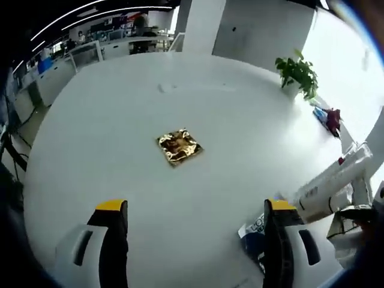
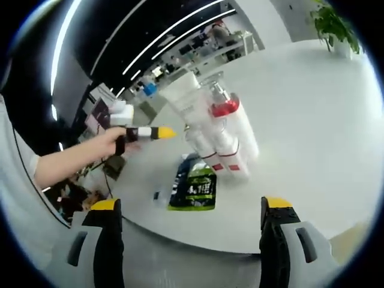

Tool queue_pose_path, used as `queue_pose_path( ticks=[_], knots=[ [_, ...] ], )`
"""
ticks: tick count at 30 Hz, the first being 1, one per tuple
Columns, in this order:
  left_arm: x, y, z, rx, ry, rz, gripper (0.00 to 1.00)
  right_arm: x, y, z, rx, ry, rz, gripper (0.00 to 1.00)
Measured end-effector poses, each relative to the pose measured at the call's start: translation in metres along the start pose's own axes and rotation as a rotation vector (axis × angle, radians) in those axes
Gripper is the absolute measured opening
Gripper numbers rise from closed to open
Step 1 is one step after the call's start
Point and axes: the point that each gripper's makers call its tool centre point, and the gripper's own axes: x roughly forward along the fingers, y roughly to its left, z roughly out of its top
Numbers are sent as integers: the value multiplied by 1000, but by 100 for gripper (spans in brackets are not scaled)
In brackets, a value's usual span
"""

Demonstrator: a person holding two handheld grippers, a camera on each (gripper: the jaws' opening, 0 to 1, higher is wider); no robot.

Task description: Arrange the skincare products in the storage area until every visible bottle or jar stands upright without overlapping.

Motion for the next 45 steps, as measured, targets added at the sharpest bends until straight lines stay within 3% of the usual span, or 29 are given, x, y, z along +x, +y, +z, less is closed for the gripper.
queue_pose_path(
  ticks=[5, 8, 21, 28, 35, 39, 42, 45],
  knots=[
    [14, -3, 9, -37, -6, 56, 89, 0, -2, 0, 11, -3, -7, 95],
    [22, -4, 11, -92, 0, 95, 84, 0, -2, -1, 11, 0, -6, 95],
    [52, 11, 29, -124, -31, 186, 76, -1, 2, 2, 37, -8, -5, 94],
    [66, 17, 44, -108, -47, 241, 72, -1, 1, 1, 45, -2, -6, 93],
    [73, 23, 37, -131, 4, 278, 68, -1, 1, 1, 48, 2, -1, 93],
    [73, 24, 41, -118, -7, 286, 65, -1, 1, 0, 49, 2, 0, 92],
    [69, 30, 37, -63, 20, 317, 58, 0, 1, 0, 47, 3, 0, 92],
    [69, 28, 41, -57, 0, 306, 56, 0, 1, 0, 47, 3, 0, 92]
  ],
)
